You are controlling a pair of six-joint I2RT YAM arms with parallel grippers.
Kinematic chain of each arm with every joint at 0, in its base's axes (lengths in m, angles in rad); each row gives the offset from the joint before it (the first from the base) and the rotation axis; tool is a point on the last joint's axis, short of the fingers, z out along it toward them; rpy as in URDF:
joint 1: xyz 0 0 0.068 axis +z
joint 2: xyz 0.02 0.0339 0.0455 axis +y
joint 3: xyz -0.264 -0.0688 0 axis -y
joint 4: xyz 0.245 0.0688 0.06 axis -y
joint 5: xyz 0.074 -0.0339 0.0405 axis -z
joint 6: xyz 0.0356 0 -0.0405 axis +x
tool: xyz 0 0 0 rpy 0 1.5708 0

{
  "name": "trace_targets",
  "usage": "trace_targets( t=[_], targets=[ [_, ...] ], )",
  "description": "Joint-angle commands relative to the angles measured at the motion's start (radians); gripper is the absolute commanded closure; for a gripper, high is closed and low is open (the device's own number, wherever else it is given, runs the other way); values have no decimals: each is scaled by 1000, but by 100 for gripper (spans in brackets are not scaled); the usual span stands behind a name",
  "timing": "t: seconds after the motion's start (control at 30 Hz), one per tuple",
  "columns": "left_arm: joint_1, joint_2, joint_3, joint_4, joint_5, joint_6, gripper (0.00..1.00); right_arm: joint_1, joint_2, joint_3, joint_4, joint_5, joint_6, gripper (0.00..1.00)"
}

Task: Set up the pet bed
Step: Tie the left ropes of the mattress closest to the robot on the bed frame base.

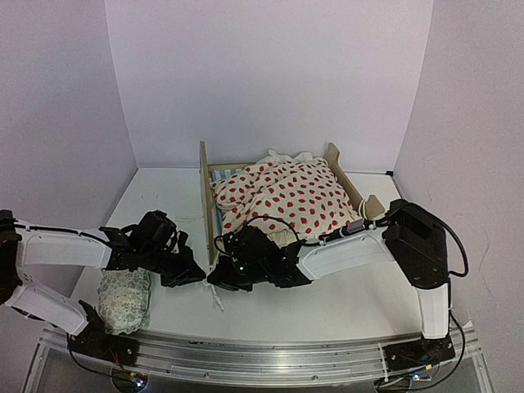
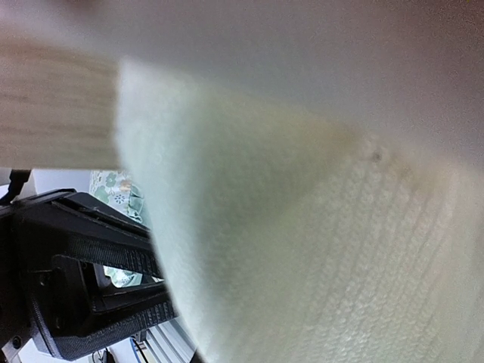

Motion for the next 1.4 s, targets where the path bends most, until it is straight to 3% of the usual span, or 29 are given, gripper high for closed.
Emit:
trace_targets(
  t=[0.0, 0.33, 0.73, 1.03, 1.13, 1.37],
  targets=[
    [-2, 6, 54, 30, -6, 31, 94, 21, -17, 12, -31, -115, 3, 100],
    [-3, 100, 181, -20, 7, 131, 95, 19, -5, 32, -32, -138, -6, 100],
    [-3, 117, 265, -125, -11, 178, 71, 12, -8, 29, -32, -138, -12, 100],
    [0, 1, 278, -260, -91, 170, 58, 10, -13, 27, -32, -139, -15, 100],
    [20, -26, 259, -280, -82, 157, 59, 10, -10, 32, -32, -145, -15, 100],
    [141, -154, -7, 82, 194, 39, 60, 4, -11, 34, -31, -155, -10, 100]
  ],
)
